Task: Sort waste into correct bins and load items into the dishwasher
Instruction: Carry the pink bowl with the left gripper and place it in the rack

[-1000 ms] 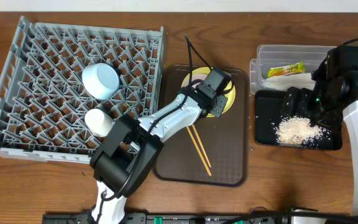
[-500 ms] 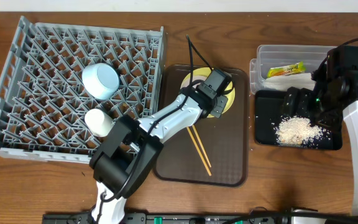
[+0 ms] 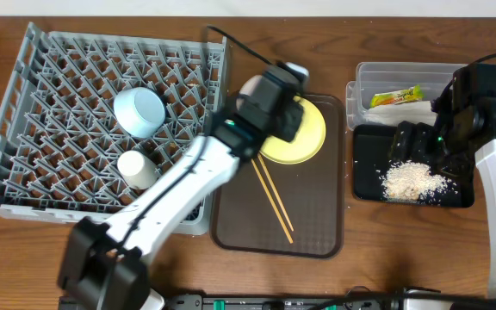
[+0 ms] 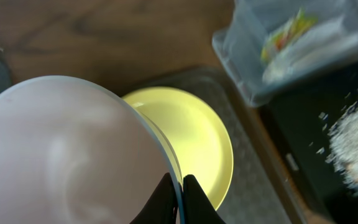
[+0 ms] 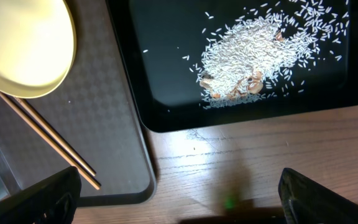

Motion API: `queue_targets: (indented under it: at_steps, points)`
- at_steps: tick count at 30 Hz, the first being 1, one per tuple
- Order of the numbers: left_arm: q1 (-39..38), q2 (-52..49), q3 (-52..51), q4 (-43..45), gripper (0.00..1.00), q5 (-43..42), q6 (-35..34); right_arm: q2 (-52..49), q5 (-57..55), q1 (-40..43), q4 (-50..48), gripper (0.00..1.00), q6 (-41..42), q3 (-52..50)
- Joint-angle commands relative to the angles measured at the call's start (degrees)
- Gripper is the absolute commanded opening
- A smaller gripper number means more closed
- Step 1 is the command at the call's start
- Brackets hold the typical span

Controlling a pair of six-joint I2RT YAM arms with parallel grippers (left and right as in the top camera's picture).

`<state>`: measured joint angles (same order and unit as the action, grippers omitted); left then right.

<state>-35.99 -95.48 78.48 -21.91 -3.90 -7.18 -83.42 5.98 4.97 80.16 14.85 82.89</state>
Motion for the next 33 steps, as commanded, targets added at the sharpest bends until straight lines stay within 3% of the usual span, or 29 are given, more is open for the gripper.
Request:
queue_targets:
  at_steps: [1, 10, 15, 20, 26, 33]
  points:
    - [5.46, 3.02, 1.16, -0.09, 0.07, -9.66, 0.94, 0.17, 0.26, 0.26, 0.22, 0.99, -0.33, 0.46]
    - [23.80, 3.63, 1.16, 2.80, 0.07, -35.08, -1.31, 0.17, 0.26, 0.26, 0.24, 0.99, -0.33, 0.46]
    - [32.22, 2.16, 1.16, 6.23, 0.08, -47.52, -5.88, 0.17, 0.26, 0.26, 0.26, 0.99, -0.33, 0.46]
    - [37.44, -1.92, 1.16, 10.47, 0.07, -55.60, -12.04, 0.17, 0.28, 0.26, 0.28, 0.99, -0.31, 0.46]
    - [41.92, -8.87, 1.16, 19.87, 0.07, -64.13, -24.83, 0.17, 0.28, 0.26, 0.35, 0.99, -0.31, 0.46]
    - [45.66, -14.91, 1.16, 28.35, 0.07, -67.54, -35.91, 0.17, 0.26, 0.26, 0.46, 0.99, -0.31, 0.46]
